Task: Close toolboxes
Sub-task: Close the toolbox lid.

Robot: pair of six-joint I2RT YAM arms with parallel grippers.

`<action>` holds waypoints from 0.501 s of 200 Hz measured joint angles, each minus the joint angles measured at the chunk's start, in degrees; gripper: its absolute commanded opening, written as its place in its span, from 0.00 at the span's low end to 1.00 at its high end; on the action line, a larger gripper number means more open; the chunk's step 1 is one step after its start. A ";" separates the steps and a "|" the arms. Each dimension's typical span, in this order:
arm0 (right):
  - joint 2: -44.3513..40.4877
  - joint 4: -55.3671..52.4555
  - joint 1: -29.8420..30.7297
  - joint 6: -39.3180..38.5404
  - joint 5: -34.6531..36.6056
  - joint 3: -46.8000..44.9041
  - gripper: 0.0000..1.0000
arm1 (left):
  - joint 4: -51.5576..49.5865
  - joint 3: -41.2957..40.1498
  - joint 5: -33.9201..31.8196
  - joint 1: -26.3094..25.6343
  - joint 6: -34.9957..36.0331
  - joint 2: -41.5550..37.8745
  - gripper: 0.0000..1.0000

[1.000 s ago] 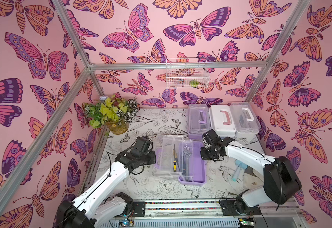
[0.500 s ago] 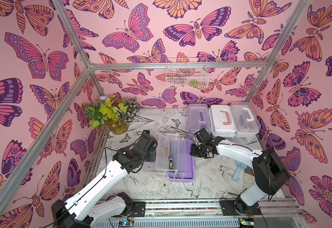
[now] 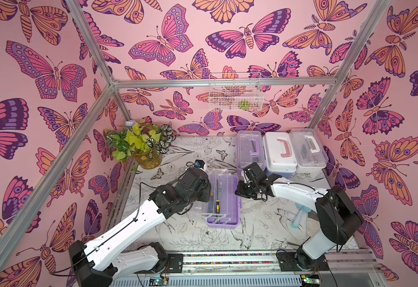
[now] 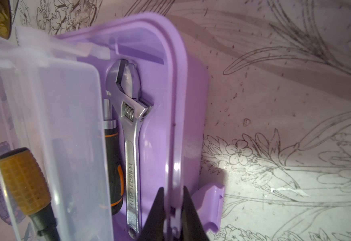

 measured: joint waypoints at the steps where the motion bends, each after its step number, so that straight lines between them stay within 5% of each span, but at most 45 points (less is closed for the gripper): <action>1: -0.02 0.04 0.00 0.00 0.00 0.00 0.22 | 0.09 0.00 0.09 -0.04 -0.02 0.02 0.51; 100: -10.67 -0.17 -3.87 -3.23 0.74 -7.52 0.29 | 9.51 0.35 9.77 -5.27 -1.90 6.05 0.55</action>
